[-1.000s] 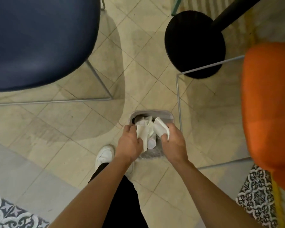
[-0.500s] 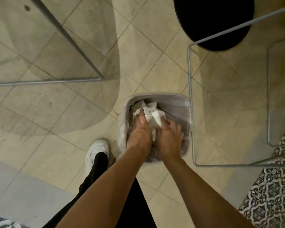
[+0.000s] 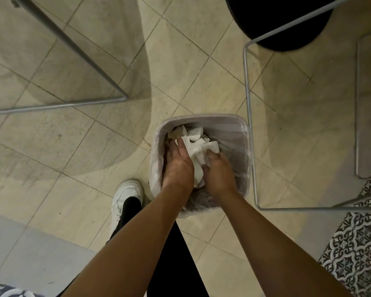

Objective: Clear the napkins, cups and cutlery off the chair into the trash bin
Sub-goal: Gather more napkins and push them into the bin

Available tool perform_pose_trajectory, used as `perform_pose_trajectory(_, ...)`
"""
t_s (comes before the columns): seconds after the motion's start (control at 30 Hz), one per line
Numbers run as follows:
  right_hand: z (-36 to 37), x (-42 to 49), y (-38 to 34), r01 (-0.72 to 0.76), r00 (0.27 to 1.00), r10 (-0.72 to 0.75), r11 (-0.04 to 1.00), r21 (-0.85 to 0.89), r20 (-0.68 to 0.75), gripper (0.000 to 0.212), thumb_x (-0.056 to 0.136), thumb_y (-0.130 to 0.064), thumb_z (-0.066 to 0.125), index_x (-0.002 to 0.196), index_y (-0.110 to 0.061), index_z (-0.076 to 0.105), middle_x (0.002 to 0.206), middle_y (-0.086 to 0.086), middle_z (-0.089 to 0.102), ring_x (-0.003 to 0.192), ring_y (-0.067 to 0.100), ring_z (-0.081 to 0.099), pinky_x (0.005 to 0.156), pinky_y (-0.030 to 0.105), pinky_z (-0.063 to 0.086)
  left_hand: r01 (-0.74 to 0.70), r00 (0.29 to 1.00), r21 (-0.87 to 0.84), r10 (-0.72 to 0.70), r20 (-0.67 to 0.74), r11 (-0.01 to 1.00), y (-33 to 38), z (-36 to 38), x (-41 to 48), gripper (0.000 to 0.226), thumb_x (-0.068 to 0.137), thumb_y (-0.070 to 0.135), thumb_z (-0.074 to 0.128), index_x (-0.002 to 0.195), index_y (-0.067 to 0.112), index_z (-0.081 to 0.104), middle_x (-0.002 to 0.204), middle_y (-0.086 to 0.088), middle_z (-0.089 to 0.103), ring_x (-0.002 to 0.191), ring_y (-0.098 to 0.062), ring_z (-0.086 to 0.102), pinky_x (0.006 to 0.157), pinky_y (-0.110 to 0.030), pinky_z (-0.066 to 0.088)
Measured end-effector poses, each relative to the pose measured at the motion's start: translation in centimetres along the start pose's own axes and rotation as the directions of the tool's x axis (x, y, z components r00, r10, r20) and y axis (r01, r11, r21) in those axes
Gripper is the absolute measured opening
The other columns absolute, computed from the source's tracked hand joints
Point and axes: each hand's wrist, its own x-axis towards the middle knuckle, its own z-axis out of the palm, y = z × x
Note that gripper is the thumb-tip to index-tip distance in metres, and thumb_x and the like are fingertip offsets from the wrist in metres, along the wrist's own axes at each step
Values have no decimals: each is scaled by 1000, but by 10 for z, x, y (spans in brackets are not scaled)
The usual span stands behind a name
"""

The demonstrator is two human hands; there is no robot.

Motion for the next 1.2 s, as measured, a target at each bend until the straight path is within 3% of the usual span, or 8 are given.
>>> perform_pose_trajectory(0.13, -16, -11, -7, 21, 1000, -21, 999, 41, 0, 44, 95, -16, 48, 138, -14, 41, 144, 8, 34, 129, 26, 38, 102, 38, 37, -86, 996, 69, 88, -18, 994, 2, -17, -10, 70, 93, 11, 37, 141, -9, -10, 151, -29, -2, 142, -38, 2, 118, -39, 8)
perform_pose_trajectory(0.33, -40, -42, -32, 77, 996, -74, 994, 75, -51, 44, 93, -8, 47, 136, -11, 43, 137, 11, 40, 126, 27, 39, 104, 39, 36, -102, 994, -376, 84, -63, 921, 3, -68, -41, 76, 84, -6, 42, 148, 8, 4, 156, -13, 6, 144, -22, 4, 117, -34, 11)
perform_pose_trajectory(0.43, -58, -59, -46, 98, 994, -94, 993, 70, -63, 42, 93, -10, 48, 135, -12, 45, 135, 10, 42, 126, 27, 37, 105, 38, 34, -156, 984, -355, 115, -132, 922, -1, -92, -59, 65, 91, 2, 43, 147, 9, 10, 155, -10, 11, 144, -20, 8, 115, -26, 12)
perform_pose_trajectory(0.6, -97, -88, -77, 145, 983, -144, 989, 3, -115, 40, 94, -19, 50, 133, -16, 47, 127, 8, 46, 121, 26, 41, 103, 37, 35, -175, 968, -323, 102, -230, 930, -3, -138, -97, 62, 90, 4, 47, 145, 10, 19, 149, -9, 26, 134, -24, 31, 108, -27, 27)
perform_pose_trajectory(0.83, -155, -132, -129, 293, 939, -297, 955, -50, -173, 40, 93, -22, 50, 133, -17, 47, 130, 4, 46, 124, 22, 36, 104, 34, 27, -217, 920, -277, 101, -379, 936, -12, -211, -150, 57, 91, 11, 50, 143, 11, 26, 142, -10, 37, 128, -25, 37, 102, -28, 31)
perform_pose_trajectory(1.2, -221, -192, -222, 467, 844, -476, 879, -96, -248, 37, 92, -24, 52, 128, -16, 49, 127, 4, 46, 121, 20, 38, 104, 32, 29, -233, 818, -282, 31, -574, 931, -42, -323, -222, 54, 87, 15, 57, 137, 13, 36, 136, -9, 44, 123, -26, 42, 100, -32, 35)
